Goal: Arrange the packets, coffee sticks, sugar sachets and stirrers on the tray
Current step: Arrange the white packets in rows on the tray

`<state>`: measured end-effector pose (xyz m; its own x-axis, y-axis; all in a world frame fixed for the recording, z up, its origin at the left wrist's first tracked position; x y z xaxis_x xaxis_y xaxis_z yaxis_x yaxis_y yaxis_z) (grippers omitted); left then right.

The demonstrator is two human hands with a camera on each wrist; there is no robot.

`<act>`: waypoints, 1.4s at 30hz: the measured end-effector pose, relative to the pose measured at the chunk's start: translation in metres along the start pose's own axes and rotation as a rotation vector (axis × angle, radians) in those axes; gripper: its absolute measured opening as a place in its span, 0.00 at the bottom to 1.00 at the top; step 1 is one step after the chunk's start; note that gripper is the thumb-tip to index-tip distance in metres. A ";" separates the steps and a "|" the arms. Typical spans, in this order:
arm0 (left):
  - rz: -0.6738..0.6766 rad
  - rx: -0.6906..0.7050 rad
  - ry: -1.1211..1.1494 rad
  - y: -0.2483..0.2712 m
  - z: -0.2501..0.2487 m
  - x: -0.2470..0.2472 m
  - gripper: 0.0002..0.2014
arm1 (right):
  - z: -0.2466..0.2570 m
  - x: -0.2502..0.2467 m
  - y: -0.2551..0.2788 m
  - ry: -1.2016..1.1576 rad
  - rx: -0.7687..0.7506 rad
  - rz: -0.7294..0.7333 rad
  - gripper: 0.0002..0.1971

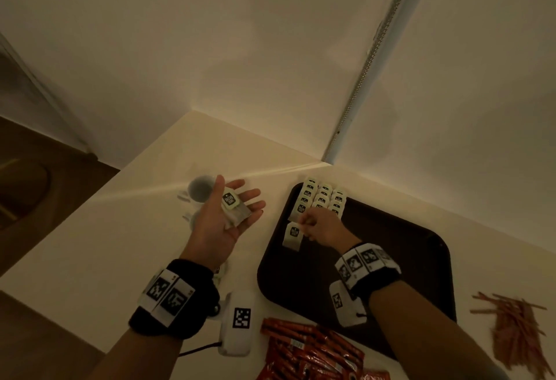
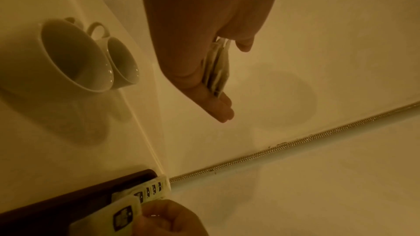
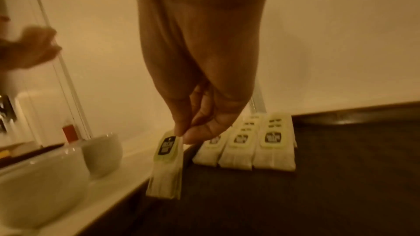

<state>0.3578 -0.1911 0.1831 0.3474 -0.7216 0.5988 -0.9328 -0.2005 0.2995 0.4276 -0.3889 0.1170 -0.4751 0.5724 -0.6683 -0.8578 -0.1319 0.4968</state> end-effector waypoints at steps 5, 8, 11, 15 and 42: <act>-0.014 -0.011 0.020 -0.005 0.004 -0.007 0.24 | -0.010 0.002 -0.024 -0.052 0.009 -0.193 0.10; -0.016 -0.008 0.019 -0.010 0.005 -0.010 0.26 | -0.016 0.000 -0.034 -0.101 0.054 -0.252 0.11; -0.019 -0.016 0.021 -0.013 0.007 -0.009 0.27 | -0.018 0.000 -0.042 -0.086 0.062 -0.281 0.02; -0.010 -0.077 0.008 -0.015 0.011 -0.007 0.28 | -0.020 -0.001 -0.047 -0.097 0.077 -0.290 0.05; 0.259 0.064 -0.063 -0.006 -0.006 0.049 0.11 | 0.161 -0.108 0.097 -0.169 -0.710 -0.401 0.05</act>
<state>0.3809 -0.2213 0.2157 0.0920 -0.7938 0.6012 -0.9946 -0.0442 0.0938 0.4268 -0.3332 0.3265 -0.1197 0.7907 -0.6003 -0.9023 -0.3389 -0.2664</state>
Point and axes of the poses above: each hand's wrist, its own y-axis away from the middle knuckle, its own x-axis out of the palm, z = x × y, the point moved 7 cm from there along -y, towards the middle knuckle, and after that the axes turned 8 degrees about x, right-handed, at the moved point
